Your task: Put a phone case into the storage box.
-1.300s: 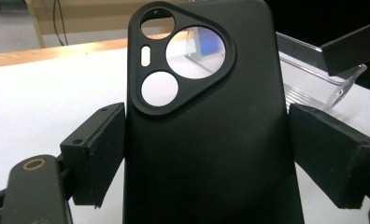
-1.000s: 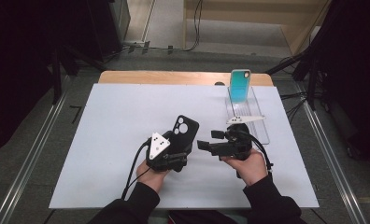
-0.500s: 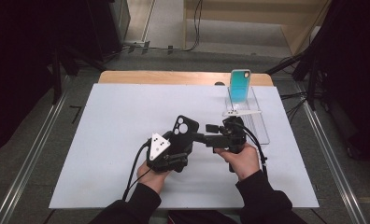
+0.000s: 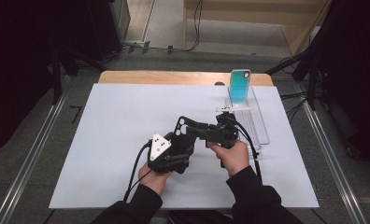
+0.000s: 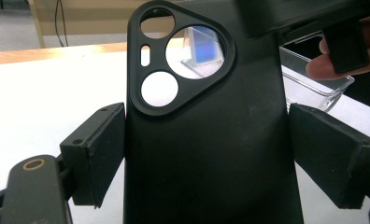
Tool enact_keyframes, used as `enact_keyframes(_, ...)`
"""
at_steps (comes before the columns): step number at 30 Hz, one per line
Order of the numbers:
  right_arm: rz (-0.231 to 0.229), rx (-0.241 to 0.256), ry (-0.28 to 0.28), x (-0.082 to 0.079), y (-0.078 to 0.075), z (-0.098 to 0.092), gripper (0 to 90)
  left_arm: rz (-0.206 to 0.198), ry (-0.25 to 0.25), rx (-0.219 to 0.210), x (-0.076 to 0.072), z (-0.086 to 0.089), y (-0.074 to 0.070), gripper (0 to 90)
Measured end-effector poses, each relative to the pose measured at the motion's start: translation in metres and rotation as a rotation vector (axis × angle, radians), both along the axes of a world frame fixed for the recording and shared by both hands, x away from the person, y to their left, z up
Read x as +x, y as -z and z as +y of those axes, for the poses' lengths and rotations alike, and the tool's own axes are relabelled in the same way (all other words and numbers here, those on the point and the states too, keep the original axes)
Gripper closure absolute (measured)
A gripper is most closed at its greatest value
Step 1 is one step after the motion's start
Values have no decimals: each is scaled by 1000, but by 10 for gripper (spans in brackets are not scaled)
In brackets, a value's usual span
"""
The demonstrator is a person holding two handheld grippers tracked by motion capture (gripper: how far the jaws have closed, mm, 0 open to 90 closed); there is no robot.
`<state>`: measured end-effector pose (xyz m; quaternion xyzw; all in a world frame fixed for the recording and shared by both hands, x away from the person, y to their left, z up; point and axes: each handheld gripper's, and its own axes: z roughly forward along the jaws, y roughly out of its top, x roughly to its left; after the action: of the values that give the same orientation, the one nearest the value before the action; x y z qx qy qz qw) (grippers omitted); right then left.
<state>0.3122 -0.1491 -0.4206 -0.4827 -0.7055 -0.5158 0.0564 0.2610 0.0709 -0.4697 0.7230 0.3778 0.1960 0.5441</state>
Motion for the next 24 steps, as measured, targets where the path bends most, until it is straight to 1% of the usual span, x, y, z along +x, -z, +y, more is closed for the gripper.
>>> enact_keyframes(2, 14, 31, -8, 3, 2, 0, 527, 1, -1, -3, -1, 0, 0, 145)
enact_keyframes(4, 20, 67, -9, 4, 3, -1, 645, -2, 3, -5, -1, -1, -1, 146)
enact_keyframes(5, 24, 83, -6, 5, 3, -3, 719, -10, 1, -5, -2, -1, -1, 145)
enact_keyframes(7, 26, 114, -18, 5, 2, -4, 753, -19, 1, -7, -3, -1, -2, 145)
enact_keyframes(10, 25, 129, -33, 5, 1, -5, 768, -26, 4, -2, -3, -1, -2, 144)
enact_keyframes(12, 24, 133, -38, 4, 1, -5, 770, -10, 12, -16, -3, -1, -3, 141)
enact_keyframes(15, 32, 144, -41, 5, 1, -6, 771, -29, 10, -12, -4, -1, -3, 138)
enact_keyframes(18, 32, 142, -45, 4, -1, -7, 772, -35, 15, -15, -4, -1, -4, 135)
enact_keyframes(19, 34, 149, -46, 4, -2, -7, 773, -37, 17, -16, -4, -1, -4, 134)
enact_keyframes(21, 35, 149, -47, 3, -3, -7, 774, -22, 24, -21, -4, 0, -6, 132)
enact_keyframes(24, 34, 150, -55, 3, -6, -6, 773, -3, 15, -17, -5, -2, -10, 129)
